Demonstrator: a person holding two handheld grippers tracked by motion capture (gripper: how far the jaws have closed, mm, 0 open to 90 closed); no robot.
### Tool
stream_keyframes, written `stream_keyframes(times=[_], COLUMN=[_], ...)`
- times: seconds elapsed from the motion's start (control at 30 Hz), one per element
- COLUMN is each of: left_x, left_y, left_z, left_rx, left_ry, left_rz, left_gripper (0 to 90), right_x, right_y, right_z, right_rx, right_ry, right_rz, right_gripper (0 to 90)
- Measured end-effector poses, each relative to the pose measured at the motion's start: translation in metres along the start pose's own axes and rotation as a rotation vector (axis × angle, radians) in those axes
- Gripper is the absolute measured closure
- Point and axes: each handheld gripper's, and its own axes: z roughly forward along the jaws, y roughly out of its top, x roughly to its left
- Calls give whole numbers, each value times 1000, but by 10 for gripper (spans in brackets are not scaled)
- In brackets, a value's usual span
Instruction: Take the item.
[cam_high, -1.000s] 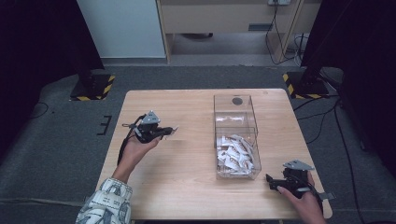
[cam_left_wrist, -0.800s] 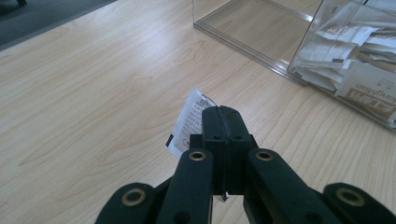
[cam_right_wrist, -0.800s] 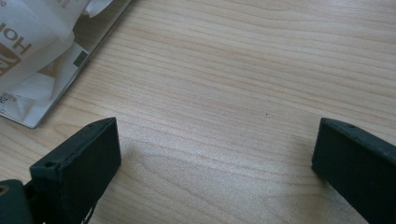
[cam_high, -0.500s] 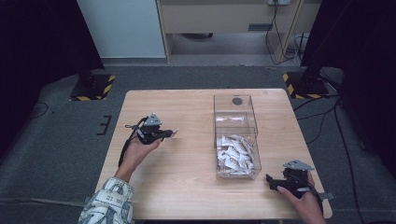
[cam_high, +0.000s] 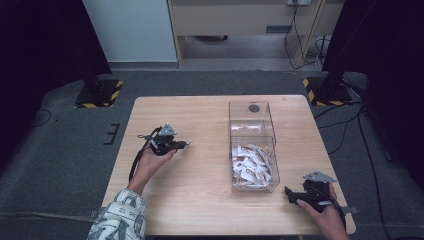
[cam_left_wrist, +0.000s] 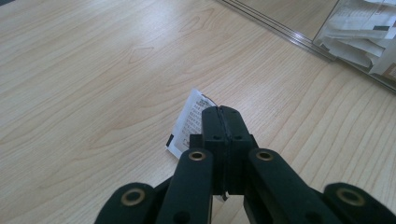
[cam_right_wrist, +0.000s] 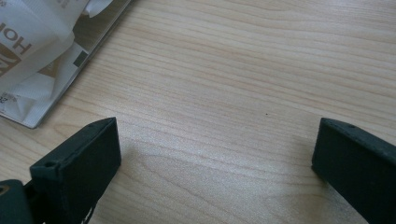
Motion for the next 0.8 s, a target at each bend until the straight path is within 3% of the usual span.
stream_keyframes(times=[0.37,0.57,0.63,0.8], left_x=[-3,-3,-3,-9], left_y=[1,1,2,5], left_z=[9,8,9,8], left_rx=[9,3,-2,-4], left_ry=[-4,14,18,50], left_rz=[7,3,-3,27], left_gripper=[893,863,823,577], right_x=[0,0,0,0], right_y=[0,0,0,0], right_z=[0,0,0,0], right_rx=[0,0,0,0], right_ry=[0,0,0,0], right_rz=[0,0,0,0], right_gripper=[16,16,16,16])
